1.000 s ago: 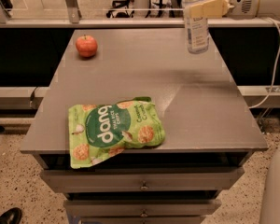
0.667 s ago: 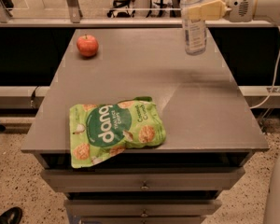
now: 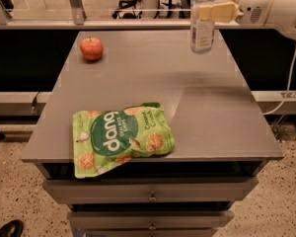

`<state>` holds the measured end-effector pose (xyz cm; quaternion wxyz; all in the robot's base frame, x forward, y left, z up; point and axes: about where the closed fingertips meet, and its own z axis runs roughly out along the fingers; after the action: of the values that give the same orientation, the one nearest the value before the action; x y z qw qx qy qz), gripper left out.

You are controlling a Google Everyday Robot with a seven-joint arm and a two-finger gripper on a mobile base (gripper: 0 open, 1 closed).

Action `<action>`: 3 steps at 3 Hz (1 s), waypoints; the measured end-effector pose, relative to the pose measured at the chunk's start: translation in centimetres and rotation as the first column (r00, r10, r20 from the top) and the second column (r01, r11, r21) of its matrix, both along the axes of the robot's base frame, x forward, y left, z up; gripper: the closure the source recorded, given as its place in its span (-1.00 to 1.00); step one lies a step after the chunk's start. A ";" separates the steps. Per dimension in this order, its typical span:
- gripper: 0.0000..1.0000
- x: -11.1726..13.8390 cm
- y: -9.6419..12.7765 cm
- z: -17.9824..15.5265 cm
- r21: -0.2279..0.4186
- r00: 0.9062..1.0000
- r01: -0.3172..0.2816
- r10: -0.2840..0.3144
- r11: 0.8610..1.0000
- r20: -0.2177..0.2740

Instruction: Place blue plastic bottle upright

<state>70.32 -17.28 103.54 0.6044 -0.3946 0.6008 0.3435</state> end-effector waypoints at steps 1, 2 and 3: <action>1.00 -0.4 0.4 -0.9 0.015 0.999 -0.017 0.017 1.000 0.039; 1.00 -0.9 0.6 -2.6 0.049 0.999 -0.024 0.023 0.998 0.036; 1.00 -1.3 0.7 -4.2 0.081 0.999 -0.027 0.025 0.996 0.022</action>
Offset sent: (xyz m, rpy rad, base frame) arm -0.0198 0.0024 -0.0548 0.0954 -0.0219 0.0197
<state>69.02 -16.55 99.34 0.6217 -0.3808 0.5749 0.3714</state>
